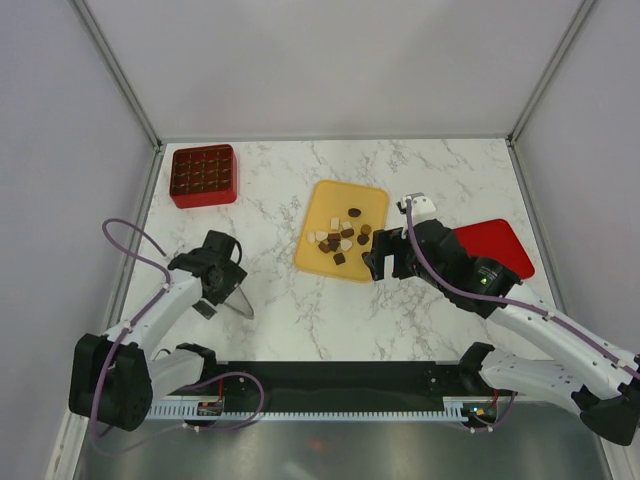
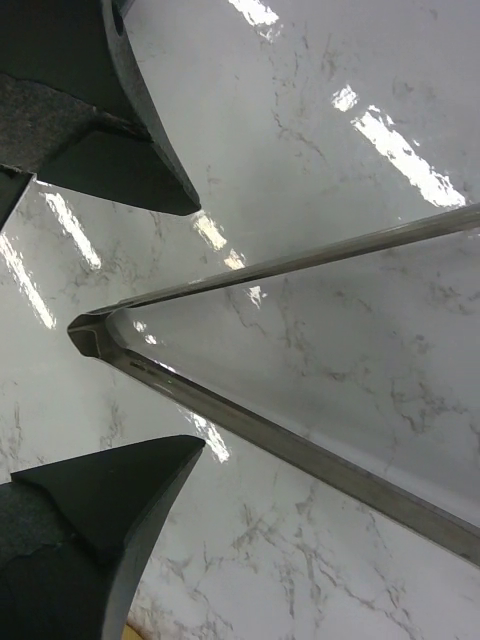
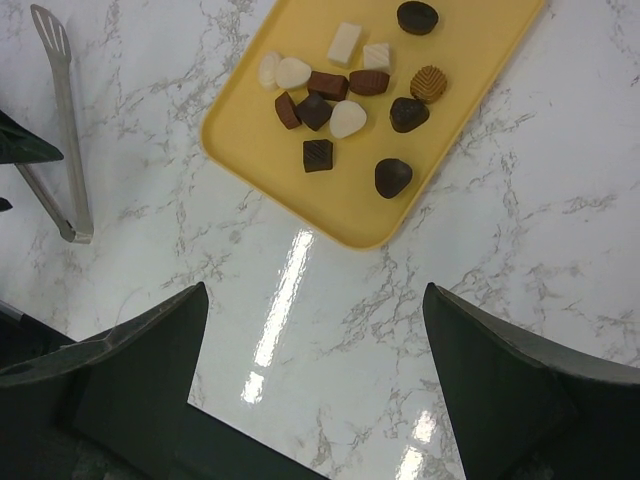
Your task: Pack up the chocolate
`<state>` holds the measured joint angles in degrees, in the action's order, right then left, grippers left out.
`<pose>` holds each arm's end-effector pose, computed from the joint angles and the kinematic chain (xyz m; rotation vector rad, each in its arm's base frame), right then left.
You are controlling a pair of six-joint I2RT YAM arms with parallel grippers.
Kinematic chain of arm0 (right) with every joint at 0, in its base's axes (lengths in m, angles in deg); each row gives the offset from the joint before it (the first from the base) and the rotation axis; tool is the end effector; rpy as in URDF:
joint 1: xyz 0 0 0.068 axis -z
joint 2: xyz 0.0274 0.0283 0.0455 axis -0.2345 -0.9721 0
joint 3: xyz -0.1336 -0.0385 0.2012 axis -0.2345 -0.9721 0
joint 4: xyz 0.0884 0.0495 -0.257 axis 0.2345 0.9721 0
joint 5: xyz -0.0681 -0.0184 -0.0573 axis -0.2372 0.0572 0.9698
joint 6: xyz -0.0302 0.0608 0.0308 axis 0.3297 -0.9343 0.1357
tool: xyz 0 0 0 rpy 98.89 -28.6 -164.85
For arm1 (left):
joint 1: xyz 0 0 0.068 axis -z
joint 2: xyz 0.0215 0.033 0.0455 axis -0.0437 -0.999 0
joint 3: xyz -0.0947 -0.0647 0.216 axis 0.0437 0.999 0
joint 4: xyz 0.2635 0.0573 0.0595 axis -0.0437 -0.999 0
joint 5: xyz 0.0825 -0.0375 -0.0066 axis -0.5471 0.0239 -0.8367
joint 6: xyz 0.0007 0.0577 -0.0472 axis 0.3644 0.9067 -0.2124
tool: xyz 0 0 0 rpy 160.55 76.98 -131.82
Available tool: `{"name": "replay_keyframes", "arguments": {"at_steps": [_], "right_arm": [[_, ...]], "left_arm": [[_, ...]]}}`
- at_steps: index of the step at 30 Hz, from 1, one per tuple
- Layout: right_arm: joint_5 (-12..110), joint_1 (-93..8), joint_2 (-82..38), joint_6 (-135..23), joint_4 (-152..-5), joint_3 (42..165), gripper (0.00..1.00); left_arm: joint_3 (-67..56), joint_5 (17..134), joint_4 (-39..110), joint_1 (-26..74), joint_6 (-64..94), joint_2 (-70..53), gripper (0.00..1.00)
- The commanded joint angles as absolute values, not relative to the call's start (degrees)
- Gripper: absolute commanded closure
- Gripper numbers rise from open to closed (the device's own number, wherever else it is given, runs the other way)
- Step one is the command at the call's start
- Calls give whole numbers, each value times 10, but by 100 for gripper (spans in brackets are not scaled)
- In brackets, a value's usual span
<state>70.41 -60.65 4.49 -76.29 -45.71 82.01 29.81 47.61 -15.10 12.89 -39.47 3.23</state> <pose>0.1860 0.1778 0.2884 -0.2363 2.1651 0.4846 0.2087 -0.0357 0.1322 -1.2219 2.4296 0.1195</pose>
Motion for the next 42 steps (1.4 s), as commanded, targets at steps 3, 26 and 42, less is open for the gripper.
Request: {"name": "replay_keyframes", "arguments": {"at_steps": [3, 26, 42], "right_arm": [[718, -607, 50, -741, -478, 820, 3], [735, -607, 34, -715, -494, 805, 3], [716, -607, 50, -734, -491, 818, 3]], "left_arm": [[299, 444, -60, 110, -383, -10, 0], [313, 422, 2, 74, -341, -84, 5], [201, 492, -95, 78, -188, -11, 40]]}}
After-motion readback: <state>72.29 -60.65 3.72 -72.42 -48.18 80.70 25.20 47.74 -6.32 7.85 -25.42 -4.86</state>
